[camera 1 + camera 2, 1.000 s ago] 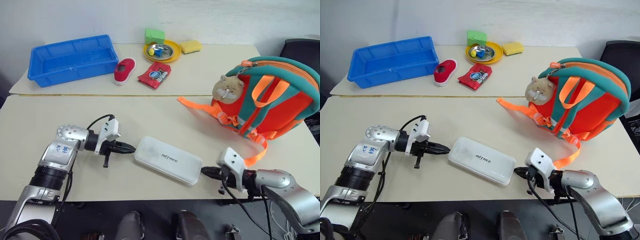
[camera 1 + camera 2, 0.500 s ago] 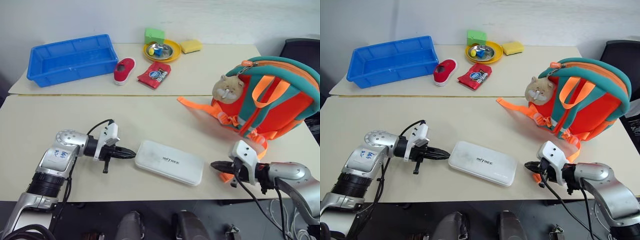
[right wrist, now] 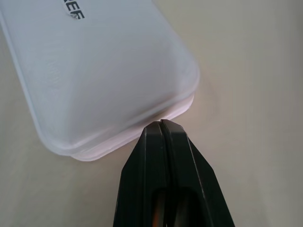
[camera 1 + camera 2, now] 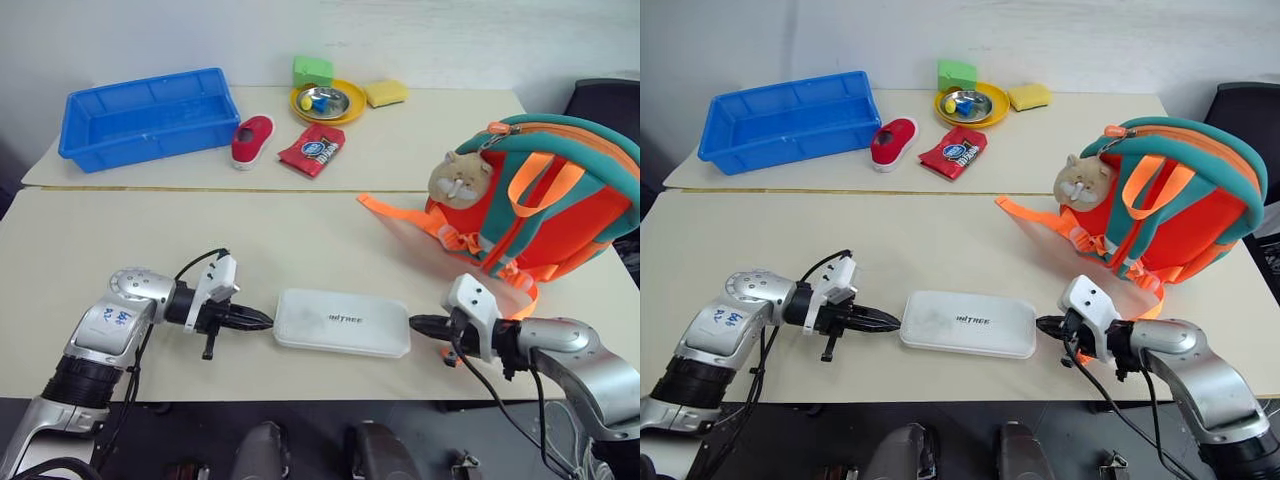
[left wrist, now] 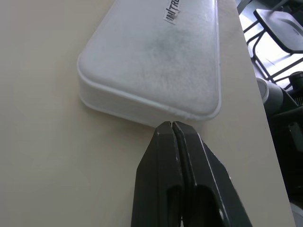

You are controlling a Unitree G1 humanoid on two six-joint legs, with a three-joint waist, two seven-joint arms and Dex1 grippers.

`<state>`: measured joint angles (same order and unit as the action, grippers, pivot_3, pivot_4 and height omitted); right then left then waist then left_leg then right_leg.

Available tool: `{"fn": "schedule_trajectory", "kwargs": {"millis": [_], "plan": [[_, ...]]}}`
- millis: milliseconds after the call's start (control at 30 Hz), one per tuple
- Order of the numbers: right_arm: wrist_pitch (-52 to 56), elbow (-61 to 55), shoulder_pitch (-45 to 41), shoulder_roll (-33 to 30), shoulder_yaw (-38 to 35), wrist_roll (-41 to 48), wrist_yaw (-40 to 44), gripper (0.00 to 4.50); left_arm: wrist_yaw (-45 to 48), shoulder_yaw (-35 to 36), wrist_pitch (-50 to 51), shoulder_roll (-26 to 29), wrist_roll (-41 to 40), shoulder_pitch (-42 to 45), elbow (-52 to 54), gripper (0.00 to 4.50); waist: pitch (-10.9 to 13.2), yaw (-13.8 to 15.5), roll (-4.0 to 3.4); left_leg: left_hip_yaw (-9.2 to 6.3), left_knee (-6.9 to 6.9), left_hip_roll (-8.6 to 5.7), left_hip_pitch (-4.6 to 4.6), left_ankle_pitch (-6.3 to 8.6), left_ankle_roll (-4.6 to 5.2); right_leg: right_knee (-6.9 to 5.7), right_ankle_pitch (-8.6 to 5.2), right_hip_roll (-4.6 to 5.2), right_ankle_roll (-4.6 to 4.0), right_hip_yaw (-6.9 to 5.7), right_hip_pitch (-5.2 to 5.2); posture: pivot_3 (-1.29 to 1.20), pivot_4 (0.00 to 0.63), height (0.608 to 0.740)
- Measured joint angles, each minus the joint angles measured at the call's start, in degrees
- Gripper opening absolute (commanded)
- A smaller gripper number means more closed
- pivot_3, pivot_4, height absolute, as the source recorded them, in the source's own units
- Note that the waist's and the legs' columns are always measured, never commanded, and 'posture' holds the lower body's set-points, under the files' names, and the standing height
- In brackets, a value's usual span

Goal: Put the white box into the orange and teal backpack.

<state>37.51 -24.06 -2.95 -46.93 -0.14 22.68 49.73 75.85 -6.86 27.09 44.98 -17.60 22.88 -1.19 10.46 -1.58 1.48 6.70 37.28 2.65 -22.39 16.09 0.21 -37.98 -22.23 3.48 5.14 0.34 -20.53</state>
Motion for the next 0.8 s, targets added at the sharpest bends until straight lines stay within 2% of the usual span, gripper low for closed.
{"fn": "schedule_trajectory", "kwargs": {"millis": [100, 300, 467, 500, 633, 800], "plan": [[-0.4, 0.0, 0.9, -1.1, -0.1, -0.1, 0.8, 0.00, -1.0, -0.1, 4.6, 0.8, 0.2, 1.3, -2.5, 0.60, 0.0, 0.0, 0.00, -0.01, -0.02, 0.00, -0.01, 0.00, 0.01, -0.01, 0.00, -0.01, 0.00, -0.01, -0.02, 0.00, 0.150, 0.740], [-3.6, -0.4, 2.2, -3.0, -0.1, -2.1, 2.0, 0.00, -1.8, 3.6, 37.2, 1.1, -11.6, 7.2, -7.5, 2.50, 0.0, -0.1, 0.01, -0.05, -0.02, 0.00, -0.04, 0.00, 0.00, -0.01, 0.00, -0.01, 0.00, -0.03, -0.05, 0.00, 0.150, 0.740], [-4.0, -0.4, 2.4, -3.1, 0.2, -2.6, 2.5, 0.00, -7.7, 6.1, 57.2, -1.8, -18.3, 8.1, -6.3, 4.00, 0.0, -0.1, 0.00, -0.07, 0.00, 0.00, -0.03, -0.03, -0.05, -0.05, 0.00, -0.01, 0.01, -0.03, -0.04, 0.00, 0.150, 0.740], [-4.1, -0.4, 2.4, -3.1, 0.3, -2.8, 2.5, 0.00, -9.1, 6.1, 59.0, -2.6, -18.4, 8.1, -6.3, 4.18, 0.0, 0.0, 0.01, -0.06, 0.04, 0.00, -0.03, -0.03, -0.05, -0.06, 0.00, -0.02, 0.01, -0.03, -0.04, 0.00, 0.150, 0.740], [-4.5, -0.3, 2.0, -2.9, 1.6, -3.4, 2.4, 0.00, -14.7, 8.1, 63.7, -7.3, -18.6, 9.7, -6.8, 4.18, 0.0, 0.2, 0.01, -0.10, 0.09, -0.04, 0.01, -0.04, -0.05, -0.05, 0.00, 0.02, 0.01, -0.05, 0.05, 0.00, 0.150, 0.740], [-5.2, 0.0, 1.5, -2.4, 2.9, -4.5, 2.2, 0.00, -21.1, 8.0, 64.5, -13.8, -18.4, 12.9, -7.9, 4.18, 0.0, 1.4, -0.02, -0.12, 0.17, -0.13, 0.10, -0.05, -0.02, -0.06, 0.00, 0.08, 0.02, -0.05, 0.19, 0.00, 0.150, 0.740]]}}
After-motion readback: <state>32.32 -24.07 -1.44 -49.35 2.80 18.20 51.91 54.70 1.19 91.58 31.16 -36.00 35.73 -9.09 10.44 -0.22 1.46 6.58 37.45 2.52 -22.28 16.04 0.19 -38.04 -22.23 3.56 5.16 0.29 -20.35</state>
